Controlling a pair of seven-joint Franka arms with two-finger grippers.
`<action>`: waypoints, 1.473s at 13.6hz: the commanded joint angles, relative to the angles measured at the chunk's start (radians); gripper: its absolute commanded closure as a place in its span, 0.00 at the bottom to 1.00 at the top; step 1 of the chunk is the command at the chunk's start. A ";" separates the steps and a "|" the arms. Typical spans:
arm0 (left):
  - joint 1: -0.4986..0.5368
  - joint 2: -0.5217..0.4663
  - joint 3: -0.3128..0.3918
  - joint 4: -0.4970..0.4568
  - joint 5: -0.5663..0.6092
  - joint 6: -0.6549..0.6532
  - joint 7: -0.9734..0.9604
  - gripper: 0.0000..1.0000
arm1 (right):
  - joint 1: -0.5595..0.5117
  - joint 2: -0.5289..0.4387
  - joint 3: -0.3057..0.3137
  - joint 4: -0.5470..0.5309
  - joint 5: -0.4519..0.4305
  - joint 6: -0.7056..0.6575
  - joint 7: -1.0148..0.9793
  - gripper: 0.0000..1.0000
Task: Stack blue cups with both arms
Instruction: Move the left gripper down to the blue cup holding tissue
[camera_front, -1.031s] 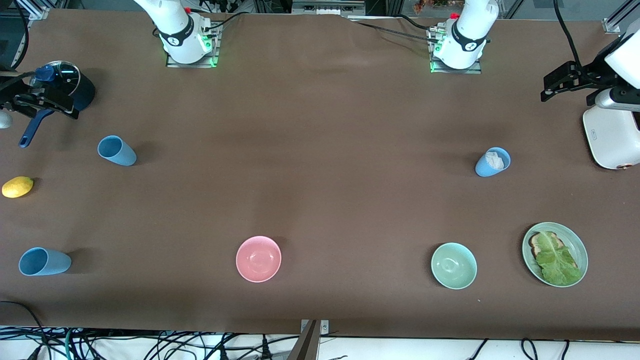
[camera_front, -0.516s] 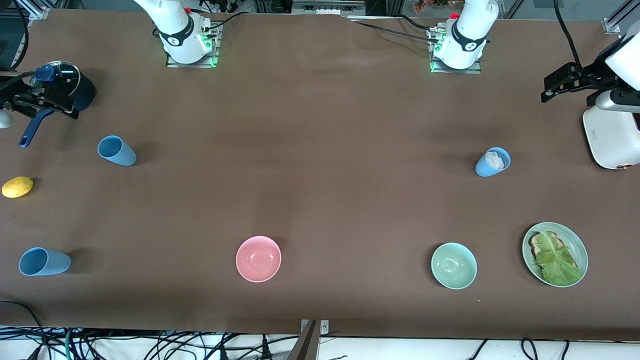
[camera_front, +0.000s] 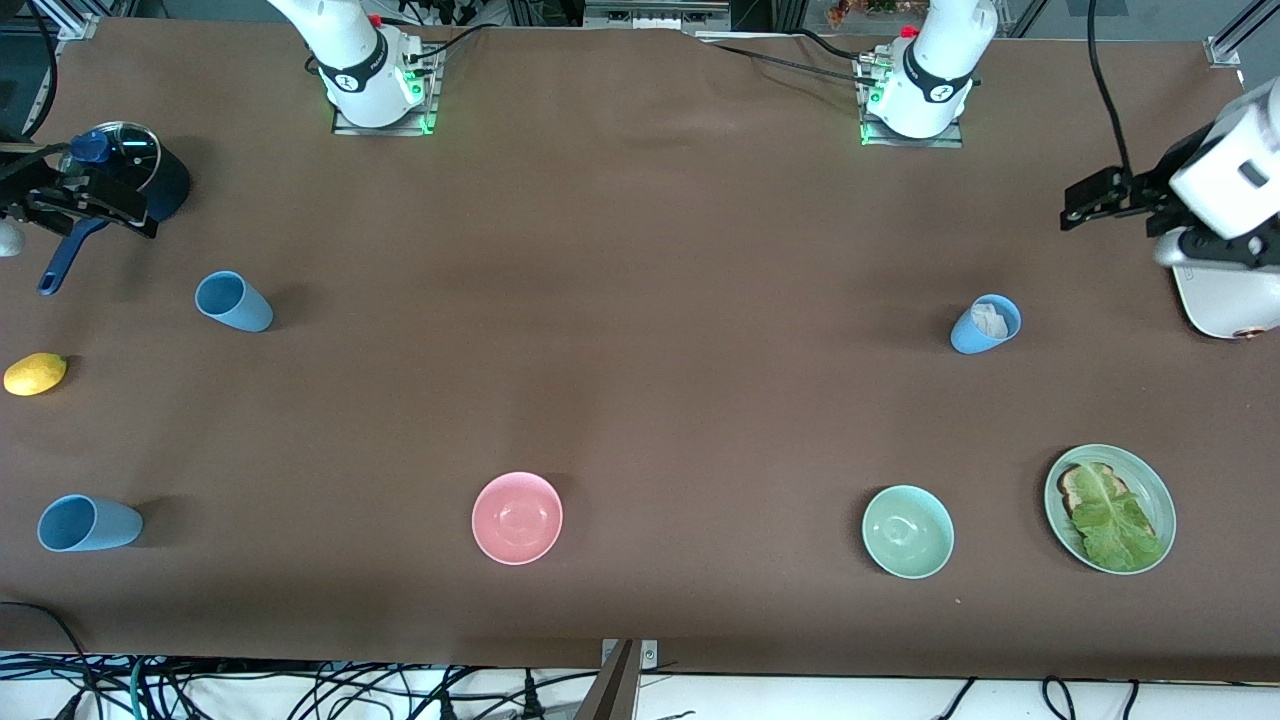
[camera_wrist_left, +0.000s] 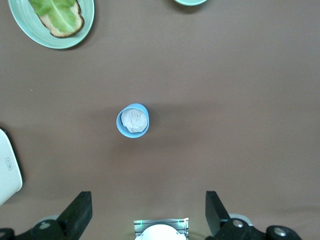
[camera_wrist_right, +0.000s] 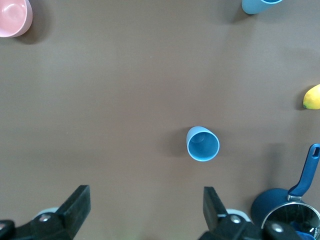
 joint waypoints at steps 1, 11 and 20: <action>0.003 0.122 0.003 0.079 0.020 0.002 -0.006 0.00 | 0.001 -0.004 -0.005 0.011 0.014 -0.018 -0.013 0.00; 0.004 0.276 0.007 0.036 0.038 0.135 0.010 0.00 | 0.001 -0.004 -0.005 0.011 0.014 -0.018 -0.013 0.00; 0.035 0.041 0.110 -0.562 0.023 0.712 0.223 0.00 | 0.000 -0.004 -0.003 0.011 0.016 -0.024 -0.013 0.00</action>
